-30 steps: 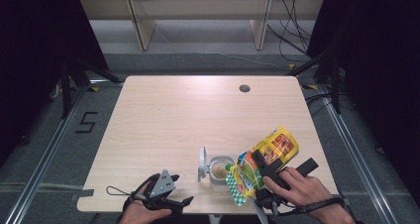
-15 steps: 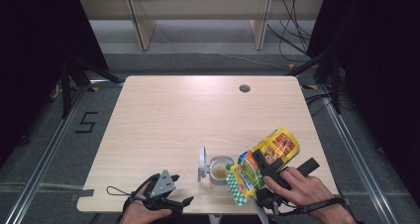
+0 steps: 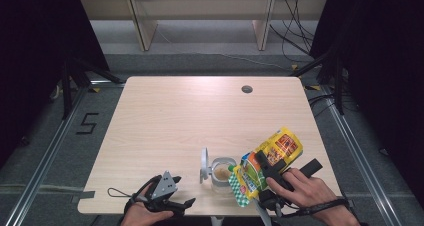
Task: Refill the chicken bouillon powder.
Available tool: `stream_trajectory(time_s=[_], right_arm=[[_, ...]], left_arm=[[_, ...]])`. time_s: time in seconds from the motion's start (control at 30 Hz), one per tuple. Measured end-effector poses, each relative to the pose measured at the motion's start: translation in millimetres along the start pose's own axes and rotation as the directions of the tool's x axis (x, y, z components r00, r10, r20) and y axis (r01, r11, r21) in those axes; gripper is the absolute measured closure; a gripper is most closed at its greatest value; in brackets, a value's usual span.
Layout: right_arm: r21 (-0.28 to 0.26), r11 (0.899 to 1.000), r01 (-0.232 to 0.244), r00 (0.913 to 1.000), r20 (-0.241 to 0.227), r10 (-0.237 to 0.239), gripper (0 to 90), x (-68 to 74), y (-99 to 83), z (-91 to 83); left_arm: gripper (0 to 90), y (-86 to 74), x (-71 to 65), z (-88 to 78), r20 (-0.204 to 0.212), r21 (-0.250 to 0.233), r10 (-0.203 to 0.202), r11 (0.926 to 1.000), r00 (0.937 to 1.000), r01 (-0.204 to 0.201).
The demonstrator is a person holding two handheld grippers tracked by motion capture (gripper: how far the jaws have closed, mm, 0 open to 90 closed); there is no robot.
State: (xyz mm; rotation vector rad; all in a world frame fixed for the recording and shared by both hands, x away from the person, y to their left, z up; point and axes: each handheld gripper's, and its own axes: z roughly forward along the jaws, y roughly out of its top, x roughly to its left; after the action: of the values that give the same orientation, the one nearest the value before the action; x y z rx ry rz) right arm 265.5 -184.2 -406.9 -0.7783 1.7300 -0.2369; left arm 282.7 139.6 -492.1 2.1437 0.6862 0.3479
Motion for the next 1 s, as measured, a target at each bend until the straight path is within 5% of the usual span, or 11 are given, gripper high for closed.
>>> stream_trajectory(time_s=[1.0], right_arm=[[0.003, 1.000, 0.006, 1.0000, 0.005, -0.006, 59.3, -1.2, -2.8, -0.6]], left_arm=[[18.1, -0.6, -1.7, 1.7, 0.009, -0.019, -0.013, 0.9997, 0.9999, 0.013]])
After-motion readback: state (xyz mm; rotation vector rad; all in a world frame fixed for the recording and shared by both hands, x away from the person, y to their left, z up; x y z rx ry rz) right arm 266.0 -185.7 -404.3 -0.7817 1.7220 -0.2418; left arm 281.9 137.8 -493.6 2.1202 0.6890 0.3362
